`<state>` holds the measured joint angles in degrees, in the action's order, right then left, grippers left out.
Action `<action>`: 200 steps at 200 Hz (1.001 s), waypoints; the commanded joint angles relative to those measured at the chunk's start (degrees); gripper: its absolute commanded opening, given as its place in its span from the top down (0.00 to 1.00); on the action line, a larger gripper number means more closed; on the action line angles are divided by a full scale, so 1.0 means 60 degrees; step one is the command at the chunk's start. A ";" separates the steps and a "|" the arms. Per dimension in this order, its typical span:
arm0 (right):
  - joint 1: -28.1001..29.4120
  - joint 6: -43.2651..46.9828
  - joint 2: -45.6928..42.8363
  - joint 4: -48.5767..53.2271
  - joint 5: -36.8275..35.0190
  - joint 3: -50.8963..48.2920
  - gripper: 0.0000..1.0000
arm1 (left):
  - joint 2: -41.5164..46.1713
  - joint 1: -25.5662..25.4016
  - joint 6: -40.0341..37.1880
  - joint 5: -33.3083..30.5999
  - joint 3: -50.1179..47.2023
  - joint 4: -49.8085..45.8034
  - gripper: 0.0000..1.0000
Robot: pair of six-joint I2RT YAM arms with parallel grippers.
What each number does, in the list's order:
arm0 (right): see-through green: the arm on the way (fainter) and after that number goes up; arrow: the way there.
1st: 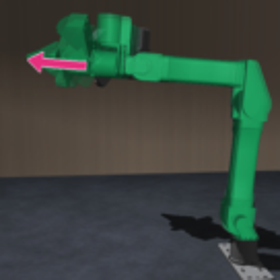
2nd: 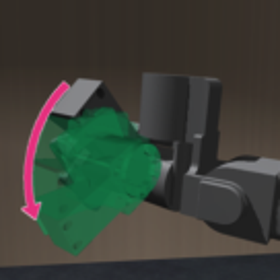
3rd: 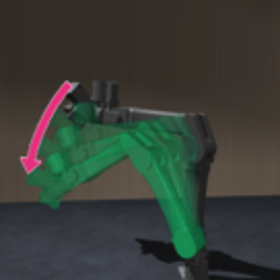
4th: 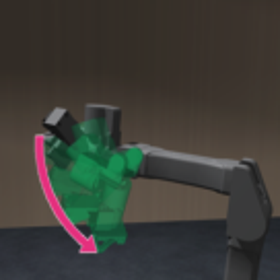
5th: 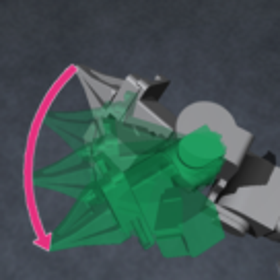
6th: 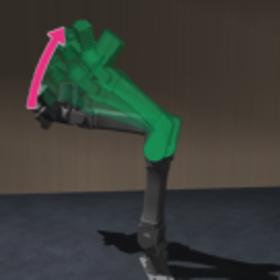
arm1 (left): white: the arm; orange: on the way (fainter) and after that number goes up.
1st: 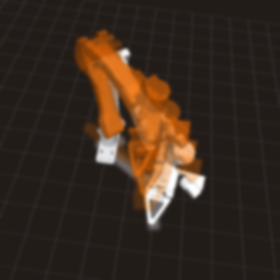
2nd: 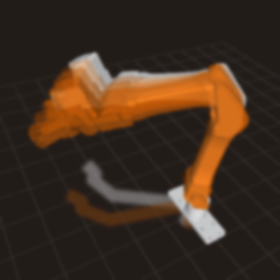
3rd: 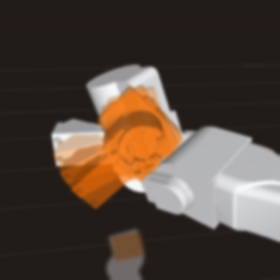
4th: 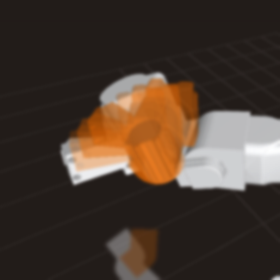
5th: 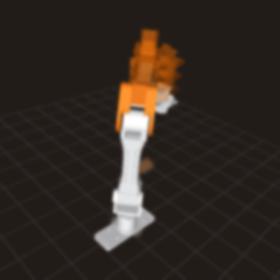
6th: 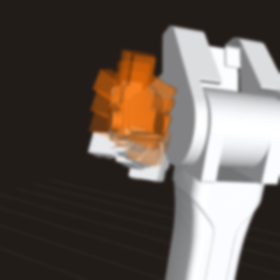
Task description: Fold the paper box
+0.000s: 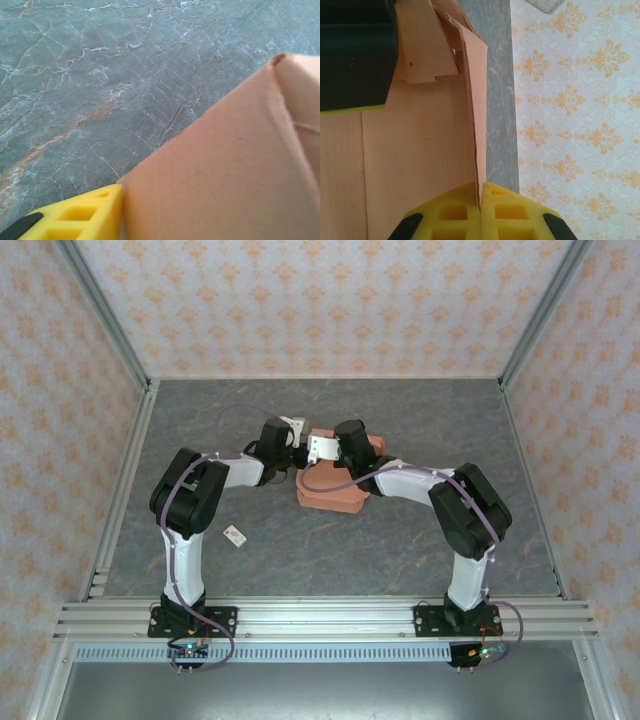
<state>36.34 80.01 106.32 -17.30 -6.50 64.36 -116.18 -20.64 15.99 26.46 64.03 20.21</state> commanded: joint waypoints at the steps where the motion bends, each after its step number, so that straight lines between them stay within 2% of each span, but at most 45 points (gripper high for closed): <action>1: 0.0045 -0.0407 -0.0478 0.0693 0.0384 0.0289 1.00 | 0.0437 0.0090 0.0396 -0.0973 -0.0228 0.0564 0.63; 27: 0.0038 -0.0721 -0.0545 0.1021 0.0702 0.0405 1.00 | 0.0380 0.0004 0.0747 -0.0971 -0.0204 0.0847 0.67; 48: 0.0047 -0.0880 -0.0610 0.1456 0.0877 0.0555 1.00 | 0.0368 -0.0151 0.0640 -0.1177 0.0028 0.0490 0.70; 85: 0.0046 -0.1153 -0.0655 0.2057 0.1078 0.0813 1.00 | 0.0517 -0.0437 0.0788 -0.2558 0.0088 -0.0008 0.71; 131: 0.0096 -0.0468 -0.0323 0.1093 0.0175 0.0391 1.00 | 0.0445 -0.0448 0.0550 -0.1924 -0.0188 0.0733 0.63; 200: 0.0111 0.0294 0.0117 -0.0309 -0.0436 -0.0072 1.00 | 0.0911 -0.0457 -0.0344 -0.1622 -0.0509 0.0448 0.55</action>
<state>36.73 79.85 105.51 -15.57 -6.50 64.82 -114.45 -23.75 16.84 16.62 62.08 22.20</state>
